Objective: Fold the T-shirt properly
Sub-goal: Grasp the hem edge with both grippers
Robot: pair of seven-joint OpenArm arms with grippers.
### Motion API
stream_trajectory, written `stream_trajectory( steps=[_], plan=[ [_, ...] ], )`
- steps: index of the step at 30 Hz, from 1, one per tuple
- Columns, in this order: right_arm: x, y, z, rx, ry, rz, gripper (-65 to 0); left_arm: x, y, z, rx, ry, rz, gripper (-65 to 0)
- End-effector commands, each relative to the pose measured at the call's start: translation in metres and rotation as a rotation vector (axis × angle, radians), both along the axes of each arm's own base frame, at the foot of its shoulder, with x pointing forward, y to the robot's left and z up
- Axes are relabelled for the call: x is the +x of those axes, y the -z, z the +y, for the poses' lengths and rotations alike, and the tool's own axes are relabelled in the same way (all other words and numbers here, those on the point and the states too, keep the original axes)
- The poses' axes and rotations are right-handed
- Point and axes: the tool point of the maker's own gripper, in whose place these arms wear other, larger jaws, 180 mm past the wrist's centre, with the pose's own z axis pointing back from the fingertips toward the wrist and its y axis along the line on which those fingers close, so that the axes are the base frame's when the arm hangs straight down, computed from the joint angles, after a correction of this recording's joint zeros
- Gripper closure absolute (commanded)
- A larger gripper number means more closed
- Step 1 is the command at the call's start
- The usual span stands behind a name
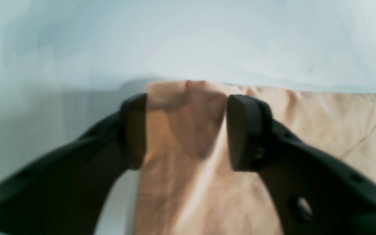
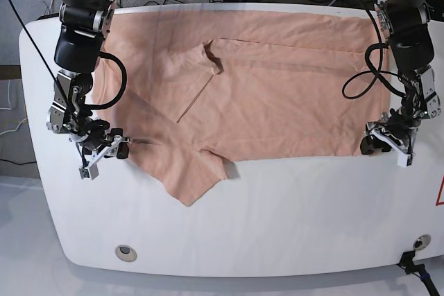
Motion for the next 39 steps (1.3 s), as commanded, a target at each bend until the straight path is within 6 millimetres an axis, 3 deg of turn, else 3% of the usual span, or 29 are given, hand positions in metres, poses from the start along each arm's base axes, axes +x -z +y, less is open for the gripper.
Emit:
stream_trajectory(
  steps=[1, 4, 19, 35, 39],
  plan=[
    [0.015, -0.021, -0.009, -0.008, 0.009, -0.063, -32.8, 0.001, -0.004, 0.006, 0.022, 0.006, 0.012, -43.0],
    [0.015, -0.018, 0.003, -0.027, -0.035, -0.050, -39.2, 0.001, -0.004, 0.006, 0.022, 0.007, 0.013, -45.4],
    [0.004, -0.002, 0.020, -0.004, -0.057, -0.020, -38.7, 0.001, 0.000, -0.003, 0.038, 0.046, 0.030, -45.4],
    [-0.001, 0.004, 0.021, -0.001, -0.058, -0.007, 0.0, -0.001, 0.004, -0.018, 0.022, 0.066, 0.025, -45.4],
    [-0.001, 0.004, 0.021, -0.001, -0.058, -0.007, 0.0, -0.002, 0.001, -0.030, 0.034, 0.093, 0.002, -45.4]
  ],
)
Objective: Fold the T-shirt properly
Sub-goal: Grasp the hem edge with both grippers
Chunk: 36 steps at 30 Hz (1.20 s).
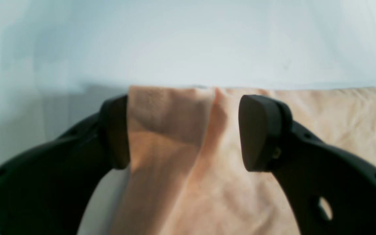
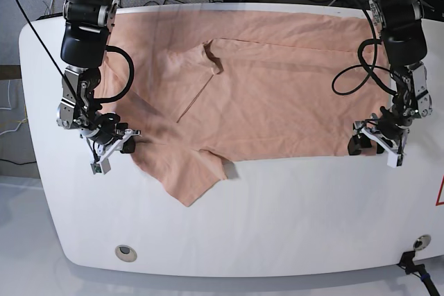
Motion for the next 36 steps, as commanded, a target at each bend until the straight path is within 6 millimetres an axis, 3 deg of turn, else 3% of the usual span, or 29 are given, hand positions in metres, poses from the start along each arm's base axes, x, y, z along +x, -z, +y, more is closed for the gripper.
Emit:
stream_trajectory(
  steps=[1, 5, 10, 12, 19, 26, 36],
  plan=[
    [0.009, -0.013, -0.005, -0.013, -0.002, -0.027, 0.0, -0.001, -0.002, 0.001, 0.035, 0.029, 0.028, -45.4],
    [0.009, -0.013, -0.005, -0.013, -0.002, -0.027, 0.0, -0.001, -0.002, 0.001, 0.036, 0.028, 0.028, -42.4],
    [0.009, -0.013, -0.005, -0.012, -0.002, -0.027, 0.0, 0.000, -0.002, 0.003, 0.033, 0.017, 0.023, -14.7],
    [0.010, -0.013, -0.004, -0.008, -0.002, -0.028, 0.0, 0.000, -0.003, 0.003, 0.034, 0.018, 0.022, -8.8],
    [0.014, -0.016, 0.007, 0.010, -0.011, -0.040, 0.0, 0.001, -0.007, 0.010, 0.024, -0.009, 0.007, -8.8],
    [0.032, -0.044, 0.005, -0.009, -0.019, -0.105, 0.0, 0.008, -0.029, 0.030, 0.019, -0.069, -0.059, -8.8],
    [0.013, -0.081, 0.008, -0.154, -0.111, -0.098, 0.0, -0.005, -0.063, 0.023, 0.140, 0.004, -0.151, -8.8]
  ],
)
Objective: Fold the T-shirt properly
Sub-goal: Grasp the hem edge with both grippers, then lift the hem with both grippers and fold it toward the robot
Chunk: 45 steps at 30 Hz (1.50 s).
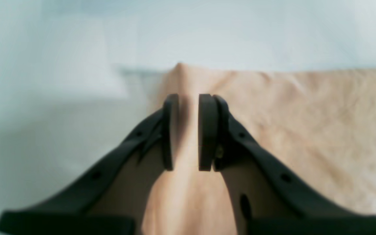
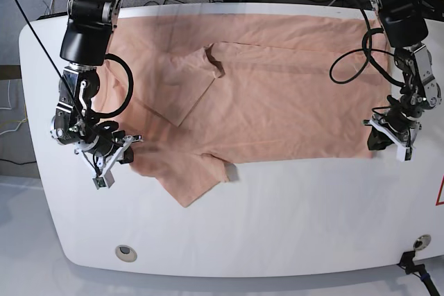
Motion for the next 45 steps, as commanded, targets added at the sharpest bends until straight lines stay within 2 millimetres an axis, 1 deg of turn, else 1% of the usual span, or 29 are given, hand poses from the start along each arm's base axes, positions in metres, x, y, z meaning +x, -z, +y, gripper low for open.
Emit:
stream_trajectory(
  steps=[1, 3, 6, 9, 12, 14, 16, 17, 18, 21, 22, 24, 26, 29, 33, 34, 36, 38, 42, 45],
  plan=[
    [0.013, -0.037, -0.004, -0.029, -0.012, -0.100, 0.0, 0.014, -0.034, 0.004, 0.032, 0.015, -0.082, -8.8],
    [0.006, -0.042, -0.003, -0.053, -0.025, -0.115, 0.0, 0.010, -0.040, 0.001, 0.061, 0.034, -0.081, -8.8],
    [-0.006, -0.047, -0.001, -0.090, -0.043, -0.122, 0.0, 0.000, -0.042, -0.003, 0.094, 0.056, -0.078, -8.8],
    [-0.018, -0.048, -0.002, -0.127, -0.058, -0.091, 0.0, -0.008, -0.045, -0.005, 0.118, 0.072, -0.085, -8.8],
    [-0.026, -0.044, -0.001, -0.136, -0.063, -0.078, 0.0, -0.012, -0.045, -0.005, 0.127, 0.078, -0.082, -8.8],
    [-0.027, -0.042, -0.001, -0.135, -0.063, -0.074, 0.0, -0.014, -0.041, 0.000, 0.118, 0.060, -0.071, -9.0],
    [-0.027, -0.042, 0.001, -0.130, -0.063, -0.074, 0.0, -0.015, -0.038, 0.014, 0.101, 0.012, -0.065, -9.2],
    [-0.026, -0.042, 0.002, -0.129, -0.065, -0.077, 0.0, -0.014, -0.036, 0.016, 0.092, 0.004, -0.060, -11.8],
    [-0.026, -0.042, 0.001, -0.130, -0.064, -0.077, 0.0, -0.011, -0.035, 0.017, 0.083, -0.001, -0.058, -17.5],
    [-0.025, -0.042, 0.003, -0.127, -0.066, -0.078, 0.0, -0.002, -0.029, 0.021, 0.047, -0.024, -0.040, -42.3],
    [-0.025, -0.042, 0.003, -0.127, -0.066, -0.078, 0.0, 0.001, -0.025, 0.021, 0.032, -0.032, -0.031, -47.2],
    [-0.026, -0.040, 0.002, -0.126, -0.065, -0.072, 0.0, 0.010, -0.024, 0.023, 0.007, -0.045, -0.028, -47.9],
    [-0.027, -0.034, 0.002, -0.116, -0.061, -0.053, 0.0, 0.016, -0.020, 0.023, -0.024, -0.059, -0.014, -47.9],
    [-0.024, -0.034, 0.001, -0.113, -0.059, -0.050, 0.0, 0.023, -0.008, 0.023, -0.077, -0.081, 0.018, -47.9],
    [-0.023, -0.035, 0.001, -0.113, -0.059, -0.055, 0.0, 0.035, -0.004, 0.023, -0.132, -0.114, 0.010, -47.9],
    [-0.022, -0.036, 0.001, -0.113, -0.059, -0.056, 0.0, 0.037, -0.002, 0.023, -0.147, -0.120, 0.011, -47.9],
    [-0.022, -0.036, 0.001, -0.113, -0.059, -0.056, 0.0, 0.041, 0.005, 0.015, -0.160, -0.106, 0.029, -47.9],
    [-0.022, -0.036, 0.001, -0.113, -0.059, -0.056, 0.0, 0.043, 0.009, 0.014, -0.157, -0.100, 0.033, -47.9],
    [-0.022, -0.036, 0.001, -0.113, -0.059, -0.056, 0.0, 0.043, 0.022, 0.005, -0.178, -0.092, 0.066, -47.9],
    [-0.022, -0.036, 0.001, -0.113, -0.059, -0.056, 0.0, 0.043, 0.021, 0.003, -0.180, -0.088, 0.065, -47.9]
  ],
)
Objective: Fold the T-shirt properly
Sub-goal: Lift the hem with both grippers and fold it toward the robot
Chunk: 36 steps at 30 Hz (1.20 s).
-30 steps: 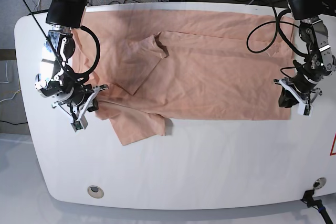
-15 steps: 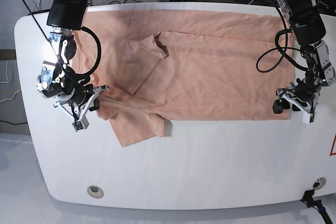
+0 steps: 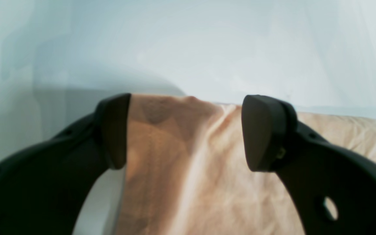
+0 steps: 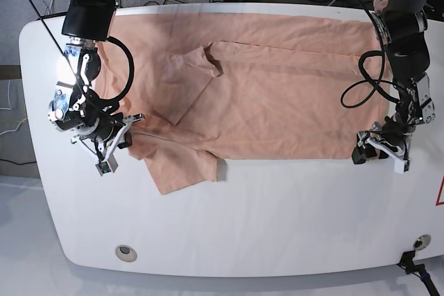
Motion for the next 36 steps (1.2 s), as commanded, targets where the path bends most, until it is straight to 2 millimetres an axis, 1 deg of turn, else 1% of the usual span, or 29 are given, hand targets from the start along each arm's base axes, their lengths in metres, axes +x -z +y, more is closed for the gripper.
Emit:
stream_trajectory(
  steps=[1, 4, 5, 6, 8, 10, 11, 12, 15, 16, 19, 20, 22, 24, 29, 35, 36],
  plan=[
    [0.013, -0.020, -0.004, 0.001, 0.003, -0.065, 0.0, 0.001, -0.003, 0.003, 0.016, 0.013, 0.016, -47.9],
    [0.013, -0.020, -0.004, 0.001, 0.003, -0.065, 0.0, 0.000, -0.002, 0.003, 0.015, 0.013, 0.018, -47.6],
    [0.013, -0.020, -0.004, 0.000, 0.003, -0.065, 0.0, 0.000, -0.002, 0.003, 0.016, 0.014, 0.020, -45.4],
    [0.013, -0.020, -0.004, 0.000, 0.003, -0.065, 0.0, 0.000, -0.002, 0.003, 0.016, 0.014, 0.020, -40.9],
    [0.013, -0.020, -0.005, 0.000, 0.004, -0.066, 0.0, 0.000, -0.002, 0.004, 0.017, 0.013, 0.020, -29.9],
    [0.013, -0.020, -0.005, 0.000, 0.004, -0.066, 0.0, 0.000, -0.003, 0.004, 0.018, 0.013, 0.020, -21.8],
    [0.013, -0.020, -0.004, 0.001, 0.004, -0.066, 0.0, 0.000, -0.003, 0.004, 0.018, 0.013, 0.020, -19.9],
    [0.013, -0.020, -0.004, 0.001, 0.004, -0.066, 0.0, 0.000, -0.003, 0.004, 0.018, 0.013, 0.020, -19.3],
    [0.013, -0.020, -0.004, 0.001, 0.004, -0.066, 0.0, 0.000, -0.003, 0.004, 0.018, 0.013, 0.020, -19.2],
    [0.013, -0.020, -0.004, 0.001, 0.004, -0.066, 0.0, 0.000, -0.003, 0.004, 0.018, 0.013, 0.020, -17.1],
    [0.013, -0.020, -0.004, 0.001, 0.004, -0.066, 0.0, -0.006, 0.004, 0.004, 0.016, 0.012, 0.032, -2.9],
    [0.013, -0.020, -0.004, 0.001, 0.004, -0.066, 0.0, -0.005, 0.000, 0.004, 0.023, 0.015, 0.022, 0.0],
    [0.013, -0.020, -0.004, 0.001, 0.004, -0.066, 0.0, 0.001, -0.010, 0.004, 0.041, 0.023, -0.009, 0.0],
    [0.013, -0.020, -0.004, 0.001, 0.004, -0.066, 0.0, -0.006, -0.004, 0.005, 0.044, 0.025, 0.004, 0.0],
    [0.013, -0.020, -0.004, 0.003, 0.004, -0.066, 0.0, -0.007, -0.003, 0.005, 0.044, 0.024, 0.007, 0.0],
    [0.014, -0.021, -0.003, 0.003, 0.002, -0.068, 0.0, -0.007, -0.005, 0.005, 0.035, 0.017, -0.002, 0.0],
    [0.018, -0.026, -0.003, 0.002, 0.002, -0.084, 0.0, -0.005, -0.008, 0.007, 0.016, 0.003, -0.017, 0.0]
  ],
)
